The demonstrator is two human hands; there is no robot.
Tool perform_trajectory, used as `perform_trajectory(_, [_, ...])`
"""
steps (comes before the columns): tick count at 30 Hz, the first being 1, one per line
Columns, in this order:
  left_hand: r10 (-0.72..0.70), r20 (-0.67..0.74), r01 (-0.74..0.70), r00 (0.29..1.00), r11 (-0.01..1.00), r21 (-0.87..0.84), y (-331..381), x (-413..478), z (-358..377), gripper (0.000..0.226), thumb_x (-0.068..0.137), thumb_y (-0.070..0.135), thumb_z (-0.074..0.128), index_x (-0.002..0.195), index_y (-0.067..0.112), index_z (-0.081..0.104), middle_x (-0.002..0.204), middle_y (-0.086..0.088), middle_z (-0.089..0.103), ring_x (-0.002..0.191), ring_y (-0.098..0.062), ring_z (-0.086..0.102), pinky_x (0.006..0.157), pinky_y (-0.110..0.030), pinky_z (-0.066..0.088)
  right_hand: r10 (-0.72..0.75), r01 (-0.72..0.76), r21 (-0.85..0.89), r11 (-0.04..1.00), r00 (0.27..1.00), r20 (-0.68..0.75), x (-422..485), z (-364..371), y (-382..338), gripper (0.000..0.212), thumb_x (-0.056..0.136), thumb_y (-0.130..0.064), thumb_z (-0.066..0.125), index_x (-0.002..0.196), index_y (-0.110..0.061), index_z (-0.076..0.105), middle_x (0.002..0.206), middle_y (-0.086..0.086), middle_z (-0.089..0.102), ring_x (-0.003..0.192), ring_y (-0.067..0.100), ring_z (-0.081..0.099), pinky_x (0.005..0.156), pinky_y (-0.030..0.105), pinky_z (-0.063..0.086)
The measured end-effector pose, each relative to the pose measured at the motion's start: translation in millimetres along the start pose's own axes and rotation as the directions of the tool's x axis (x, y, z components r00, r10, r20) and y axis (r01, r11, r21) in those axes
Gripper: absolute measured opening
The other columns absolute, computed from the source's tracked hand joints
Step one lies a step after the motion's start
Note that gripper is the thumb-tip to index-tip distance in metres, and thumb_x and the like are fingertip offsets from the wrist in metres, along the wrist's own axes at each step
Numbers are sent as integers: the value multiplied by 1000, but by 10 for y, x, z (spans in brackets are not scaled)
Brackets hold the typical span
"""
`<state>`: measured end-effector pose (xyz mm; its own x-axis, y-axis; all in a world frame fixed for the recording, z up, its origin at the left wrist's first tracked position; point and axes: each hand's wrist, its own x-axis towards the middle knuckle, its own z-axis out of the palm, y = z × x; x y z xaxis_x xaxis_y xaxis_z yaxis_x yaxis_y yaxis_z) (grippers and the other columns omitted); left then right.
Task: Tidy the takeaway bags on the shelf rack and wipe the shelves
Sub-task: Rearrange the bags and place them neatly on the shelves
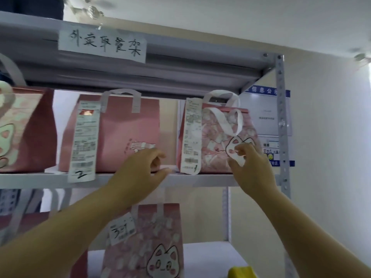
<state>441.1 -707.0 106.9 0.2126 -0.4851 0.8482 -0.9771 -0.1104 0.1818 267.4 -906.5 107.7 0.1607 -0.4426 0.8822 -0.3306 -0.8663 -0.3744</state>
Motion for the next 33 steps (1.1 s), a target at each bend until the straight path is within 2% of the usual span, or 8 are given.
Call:
perform_trajectory(3, [-39,-11,39,999,999,-19,107,272,297,54,84,41,60,131,20,44,120,4,51,106,-10,48,90,-25,38,70,-70,-49,996,997,-16,179,-10,202,54,84,-30,64,131,-16,41,131,10,44,121,31,38,97,43,38])
perform_trajectory(6, [-95,7,95,995,995,-16,202,499,544,66,85,45,57,140,21,29,139,-2,39,123,-21,42,102,-39,38,120,-120,-70,990,993,5,348,17,367,72,82,-38,65,139,-15,27,138,13,31,128,34,27,102,48,32])
perform_trajectory(10, [-144,1,144,990,988,-57,270,673,737,59,84,46,56,133,27,28,133,-1,46,116,-25,48,94,-50,44,198,-197,-18,980,978,70,518,83,539,90,79,-48,66,145,-18,13,146,13,19,134,37,19,106,52,28])
perform_trajectory(13, [-189,-35,185,981,979,-89,266,709,812,50,85,44,57,124,25,32,125,-1,53,102,-19,51,83,-39,45,245,-253,48,966,962,124,589,137,617,97,77,-52,66,146,-19,9,147,15,18,134,38,23,104,53,31])
perform_trajectory(15, [-229,-15,226,973,968,-105,252,712,840,46,87,44,56,121,22,35,127,0,53,98,-15,49,78,-33,39,259,-274,99,957,956,141,605,157,641,96,76,-51,68,145,-17,12,144,16,25,130,37,32,101,52,37])
perform_trajectory(18, [-262,41,265,964,947,-183,232,706,838,44,88,43,55,123,22,39,128,2,55,105,-20,56,84,-36,45,263,-283,154,947,955,134,598,148,632,88,75,-45,71,140,-10,24,136,15,39,122,34,43,95,53,45])
perform_trajectory(25, [-214,-22,198,977,933,-301,292,685,715,20,86,31,61,103,30,51,99,15,61,89,-12,62,80,-36,51,218,-216,136,967,976,-1,487,28,499,69,76,-36,72,130,-14,36,125,8,42,107,28,50,82,40,46])
perform_trajectory(33, [-191,-93,131,977,886,-444,420,430,364,46,86,28,64,127,27,43,97,24,57,80,8,58,66,-17,48,159,-133,145,980,970,-185,251,-344,151,69,72,-35,75,129,-16,40,121,5,44,108,28,49,89,46,49])
